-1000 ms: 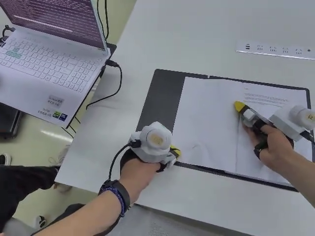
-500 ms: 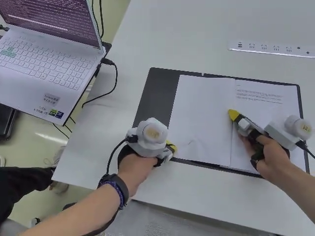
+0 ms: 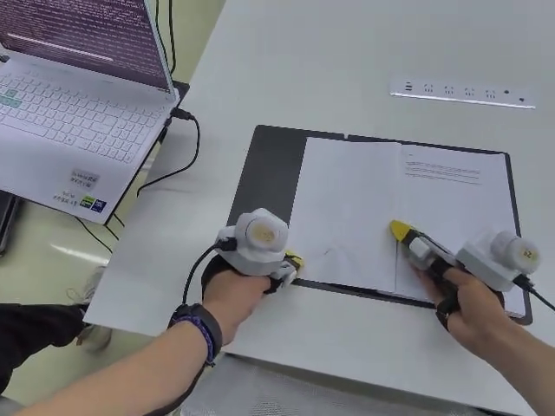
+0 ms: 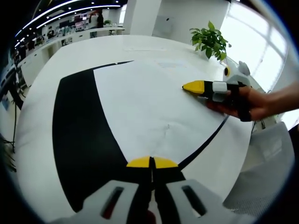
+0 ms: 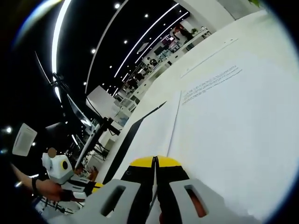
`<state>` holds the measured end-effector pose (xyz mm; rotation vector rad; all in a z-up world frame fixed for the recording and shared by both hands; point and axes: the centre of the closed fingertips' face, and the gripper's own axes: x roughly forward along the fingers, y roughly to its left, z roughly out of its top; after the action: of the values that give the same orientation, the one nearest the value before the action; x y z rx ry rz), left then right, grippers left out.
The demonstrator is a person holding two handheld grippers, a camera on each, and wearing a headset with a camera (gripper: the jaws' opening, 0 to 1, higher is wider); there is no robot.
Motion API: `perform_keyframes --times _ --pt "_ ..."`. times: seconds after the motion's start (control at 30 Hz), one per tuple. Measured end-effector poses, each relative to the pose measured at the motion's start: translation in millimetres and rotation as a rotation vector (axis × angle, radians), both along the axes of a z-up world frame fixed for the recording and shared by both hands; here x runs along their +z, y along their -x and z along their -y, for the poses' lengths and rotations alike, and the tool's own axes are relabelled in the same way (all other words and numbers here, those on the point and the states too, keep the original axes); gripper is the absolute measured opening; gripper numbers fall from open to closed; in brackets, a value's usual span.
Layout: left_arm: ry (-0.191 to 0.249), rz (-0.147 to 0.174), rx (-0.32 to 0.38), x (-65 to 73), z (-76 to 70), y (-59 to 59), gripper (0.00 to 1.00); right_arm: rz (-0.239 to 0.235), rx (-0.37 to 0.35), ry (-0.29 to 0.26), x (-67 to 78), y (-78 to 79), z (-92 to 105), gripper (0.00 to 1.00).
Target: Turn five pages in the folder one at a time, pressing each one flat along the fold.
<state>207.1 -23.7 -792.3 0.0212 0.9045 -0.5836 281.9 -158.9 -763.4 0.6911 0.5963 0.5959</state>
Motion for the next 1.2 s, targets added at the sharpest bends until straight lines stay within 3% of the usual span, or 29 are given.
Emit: perform_keyframes --times 0.2,0.7,1.2 --pt "0.008 0.016 0.012 0.4 -0.6 1.8 0.0 -0.003 0.038 0.016 -0.9 21.8 -3.5 0.0" --pt "0.003 0.039 0.021 1.2 -1.7 3.1 0.0 -0.027 0.054 0.026 -8.6 53.3 2.6 0.0" --pt "0.002 0.038 0.034 1.7 -1.3 2.6 0.0 -0.055 0.062 0.035 -16.1 81.7 6.9 0.0"
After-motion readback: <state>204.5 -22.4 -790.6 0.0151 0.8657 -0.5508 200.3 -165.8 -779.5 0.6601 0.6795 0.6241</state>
